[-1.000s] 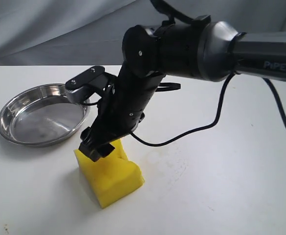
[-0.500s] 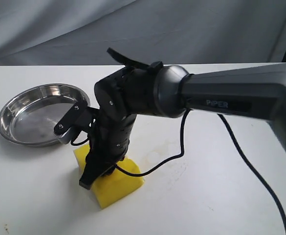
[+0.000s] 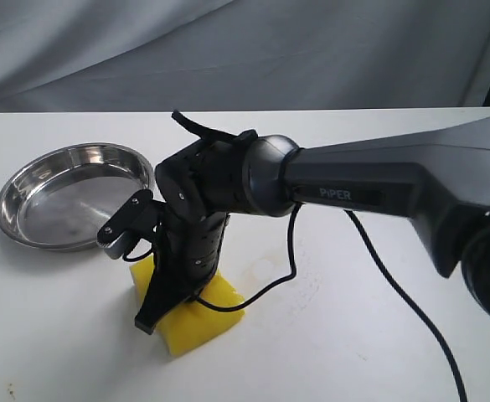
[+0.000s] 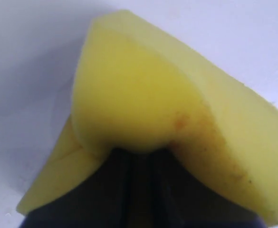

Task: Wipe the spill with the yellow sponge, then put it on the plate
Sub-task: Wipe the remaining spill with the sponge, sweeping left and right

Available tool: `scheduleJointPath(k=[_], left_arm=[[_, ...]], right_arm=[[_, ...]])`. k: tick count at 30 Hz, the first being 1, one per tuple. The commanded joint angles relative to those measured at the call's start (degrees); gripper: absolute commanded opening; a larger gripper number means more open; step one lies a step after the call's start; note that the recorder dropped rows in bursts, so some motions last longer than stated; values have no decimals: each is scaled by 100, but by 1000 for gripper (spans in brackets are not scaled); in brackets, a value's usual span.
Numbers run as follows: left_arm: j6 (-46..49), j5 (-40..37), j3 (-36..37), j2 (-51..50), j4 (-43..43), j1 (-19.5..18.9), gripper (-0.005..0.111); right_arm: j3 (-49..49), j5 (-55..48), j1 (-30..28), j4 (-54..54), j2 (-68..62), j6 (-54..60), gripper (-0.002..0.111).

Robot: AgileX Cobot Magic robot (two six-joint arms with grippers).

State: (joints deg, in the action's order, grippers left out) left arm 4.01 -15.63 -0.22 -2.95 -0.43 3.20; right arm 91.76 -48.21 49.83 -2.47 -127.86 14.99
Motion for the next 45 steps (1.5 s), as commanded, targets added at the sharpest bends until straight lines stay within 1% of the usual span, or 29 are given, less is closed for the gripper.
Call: scheduleJointPath(k=[1,4,7,8,11,13,14,16,23,26,32,34,37,40,42,45], left_arm=[[-7,43,22,25,-44,37,0],[-7,43,22,25,-44,37,0],[-7,43,22,25,-44,37,0],[-7,43,22,25,-44,37,0],[-7,43,22,25,-44,37,0],[-7,43,22,25,-44,37,0],[-7,43,22,25,-44,37,0],[-7,43,22,25,-44,37,0],[-7,43,22,25,-44,37,0],[-7,43,22,25,-44,37,0],[-7,43,22,25,-44,37,0],[-7,43,22,25,-44,37,0],[-7,43,22,25,-44,37,0],[-7,43,22,25,-44,37,0],[-7,43,22,25,-44,37,0],[-7,43,22,25,-44,37,0]], right_arm=[[-169,-537,-5,583,407,-300,11],[-169,-768,-5,1044,938,-624,11],[-169,-1482,-5,1833,1346,-970,11],[-169,-1571,-5,2118,1388,-1164,11],[-169,-1497,-181,2054,1362,-1283,11],[-169,-1496,-410,1954,1205,-1338,11],[-169,-1496,-575,1739,1072,-1410,11],[-169,-1388,-694,1186,818,-1323,11],[-169,-1059,-699,-413,236,-317,11],[-169,-1059,-699,-1104,63,194,11],[-169,-896,-688,-3066,19,1608,11],[-169,-797,-688,-3542,19,1988,11],[-169,-579,-618,-3737,19,2281,11],[-169,-490,-574,-3714,70,2295,11],[-169,-490,-588,-3635,180,2295,11],[-169,-490,-587,-3229,498,2259,11]])
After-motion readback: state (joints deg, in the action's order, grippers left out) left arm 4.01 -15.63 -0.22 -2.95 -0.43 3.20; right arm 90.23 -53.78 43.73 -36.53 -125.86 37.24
